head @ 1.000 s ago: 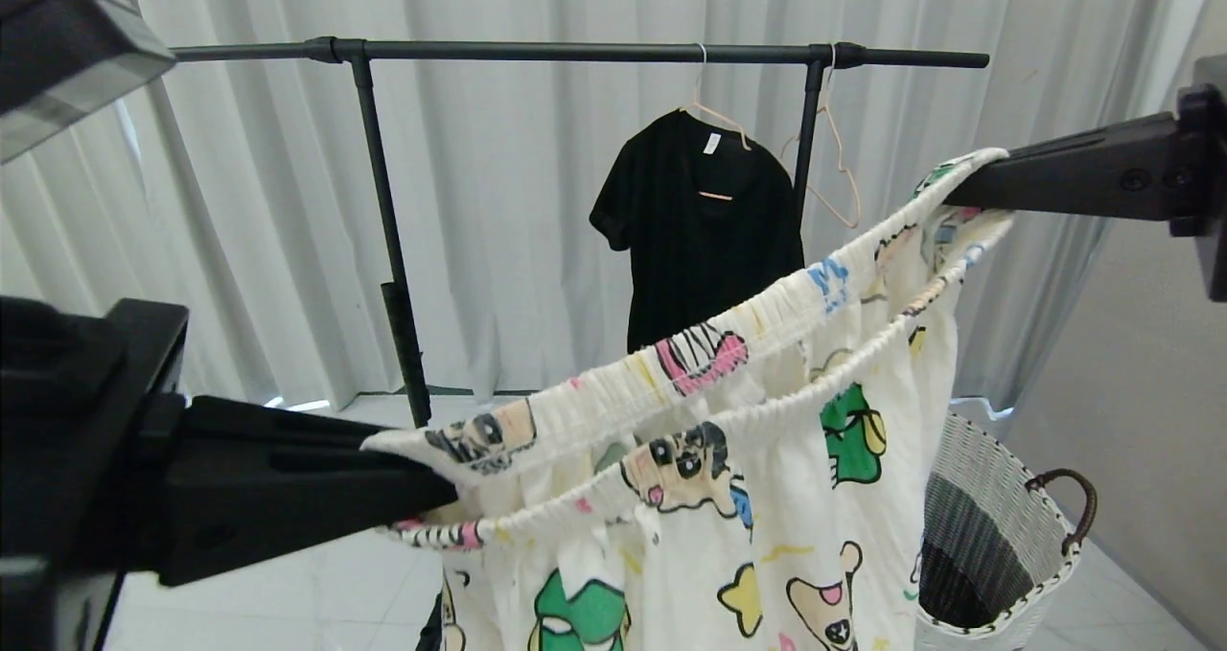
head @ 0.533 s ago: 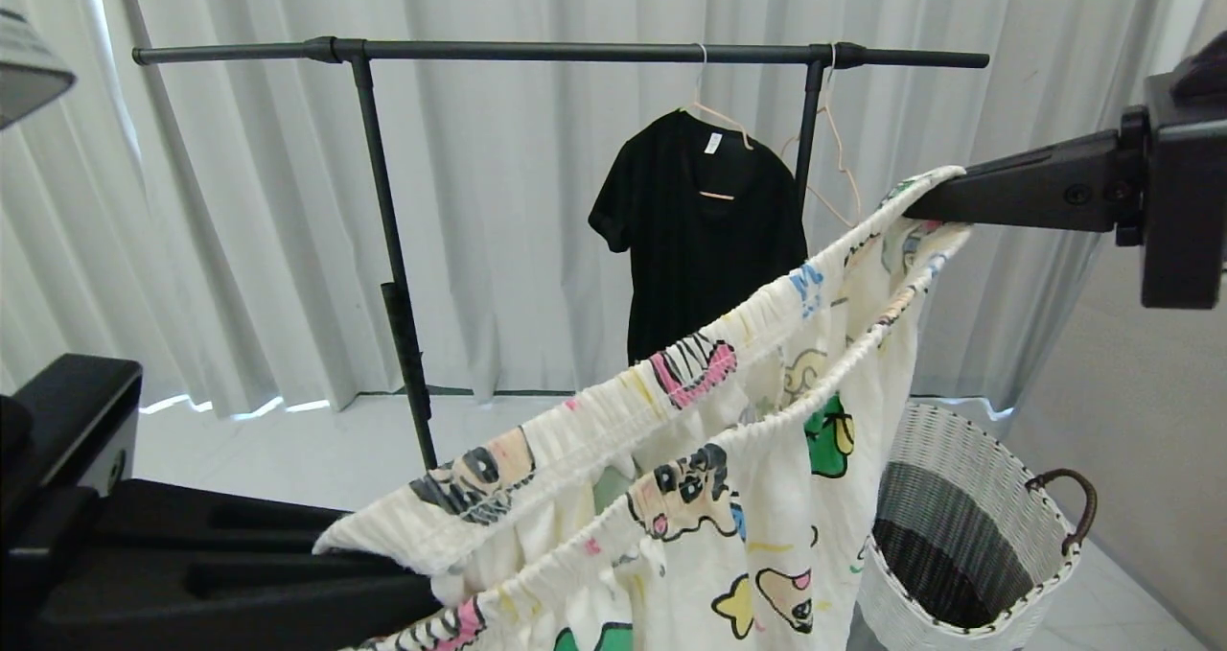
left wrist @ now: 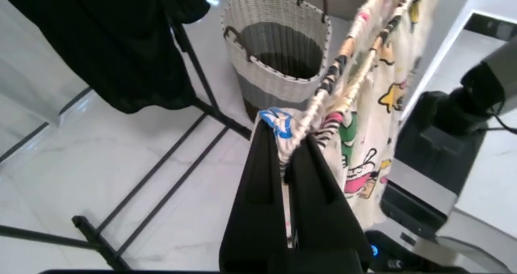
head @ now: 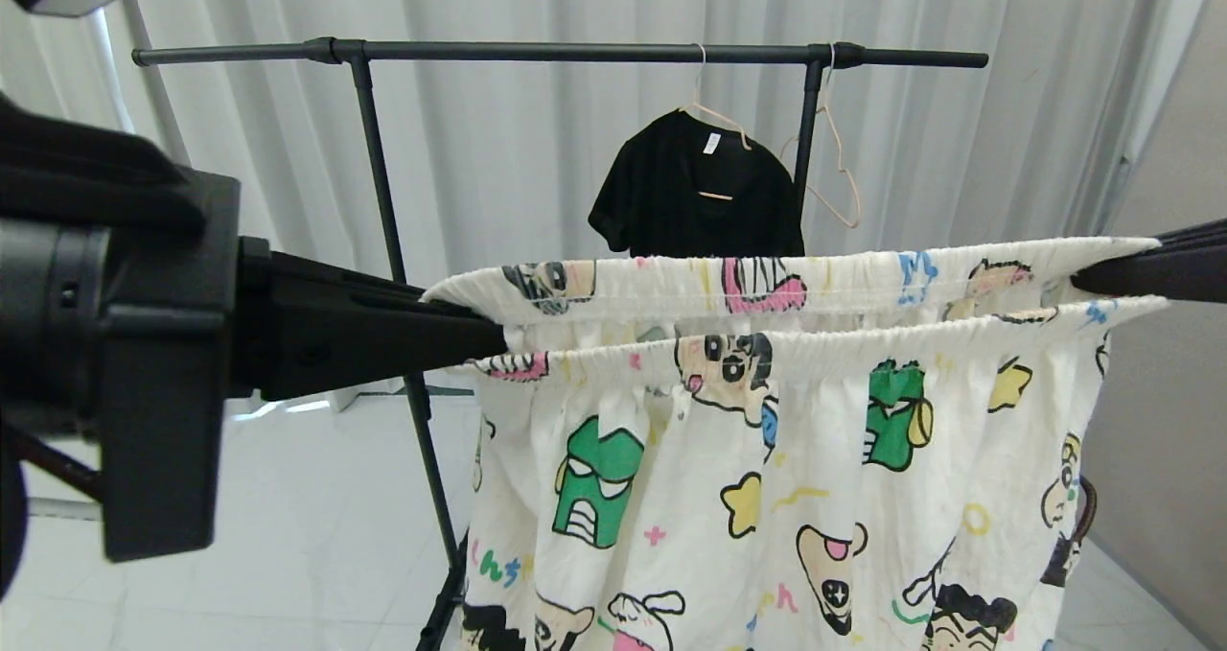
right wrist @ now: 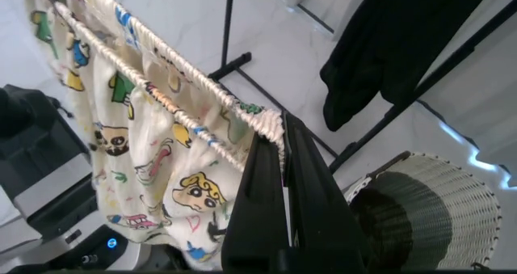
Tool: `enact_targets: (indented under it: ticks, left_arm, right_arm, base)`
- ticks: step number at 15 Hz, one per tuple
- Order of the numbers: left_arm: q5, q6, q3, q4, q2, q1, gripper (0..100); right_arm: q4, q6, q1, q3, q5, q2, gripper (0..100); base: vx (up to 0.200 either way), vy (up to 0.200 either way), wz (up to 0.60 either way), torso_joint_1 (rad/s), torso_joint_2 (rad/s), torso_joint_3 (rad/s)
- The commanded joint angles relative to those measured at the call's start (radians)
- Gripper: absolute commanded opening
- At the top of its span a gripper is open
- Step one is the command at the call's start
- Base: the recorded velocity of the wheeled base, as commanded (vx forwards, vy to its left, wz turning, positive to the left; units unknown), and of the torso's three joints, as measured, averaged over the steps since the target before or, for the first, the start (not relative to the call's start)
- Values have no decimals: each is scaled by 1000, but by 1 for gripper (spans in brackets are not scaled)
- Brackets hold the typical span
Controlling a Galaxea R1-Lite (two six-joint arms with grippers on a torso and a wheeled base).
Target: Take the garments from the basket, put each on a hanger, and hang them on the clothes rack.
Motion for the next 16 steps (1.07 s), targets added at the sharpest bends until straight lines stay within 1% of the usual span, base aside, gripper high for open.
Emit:
enact_targets:
  ticks: [1,9,10,14,16]
  left_arm:
    - [1,1,-11,1,39,13,0]
    - [4,1,-13,1,41,16,0]
    - [4,1,-13,1,42,16,0]
    - [7,-1,-11,1,52,18,0]
    - [11,-1,-11,1,58,35,0]
  right_arm:
    - [0,0,0,1,0,-15,0]
    - [-5,2,-3,3,-2,-12,0]
    - [-3,2,-3,3,-4,-12,100]
    - [-3,2,-6,6,-11,-23,100]
    - [-3,-1,-46,23,-11,-35,100]
  base:
    - [0,0,0,0,0,0]
    - [0,0,0,0,0,0]
    - [0,0,0,0,0,0]
    - [0,0,0,0,0,0]
    - [0,0,0,0,0,0]
